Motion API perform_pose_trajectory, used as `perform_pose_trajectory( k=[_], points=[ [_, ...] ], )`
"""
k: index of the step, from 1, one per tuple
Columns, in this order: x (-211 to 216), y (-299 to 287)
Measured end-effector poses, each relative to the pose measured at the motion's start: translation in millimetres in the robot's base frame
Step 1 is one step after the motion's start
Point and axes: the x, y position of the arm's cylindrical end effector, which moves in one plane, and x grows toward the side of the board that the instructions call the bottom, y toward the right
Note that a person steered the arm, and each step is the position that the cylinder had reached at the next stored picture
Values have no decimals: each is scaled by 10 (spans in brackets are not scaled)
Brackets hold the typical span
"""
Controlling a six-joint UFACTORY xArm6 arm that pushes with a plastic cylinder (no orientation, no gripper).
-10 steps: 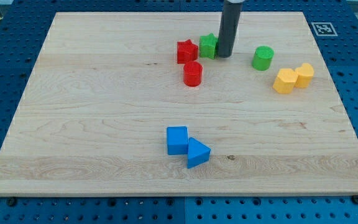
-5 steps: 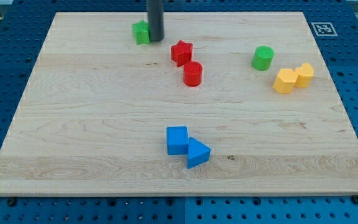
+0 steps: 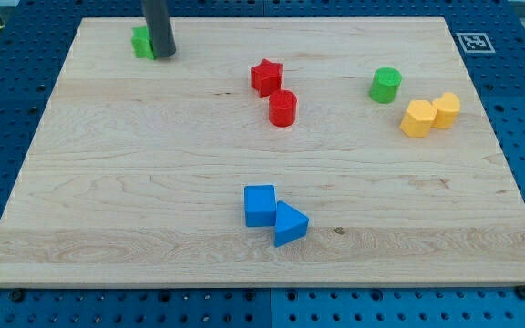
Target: Push the green star towards top left end
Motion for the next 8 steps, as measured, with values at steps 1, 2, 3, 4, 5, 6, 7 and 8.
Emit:
perform_pose_trajectory(
  k=[1, 2, 3, 4, 5, 6, 7, 8],
  points=[
    [0, -64],
    [0, -153],
    [0, -314],
    [0, -317],
    [0, -441],
    [8, -496],
    [8, -512],
    [8, -186]
  ],
)
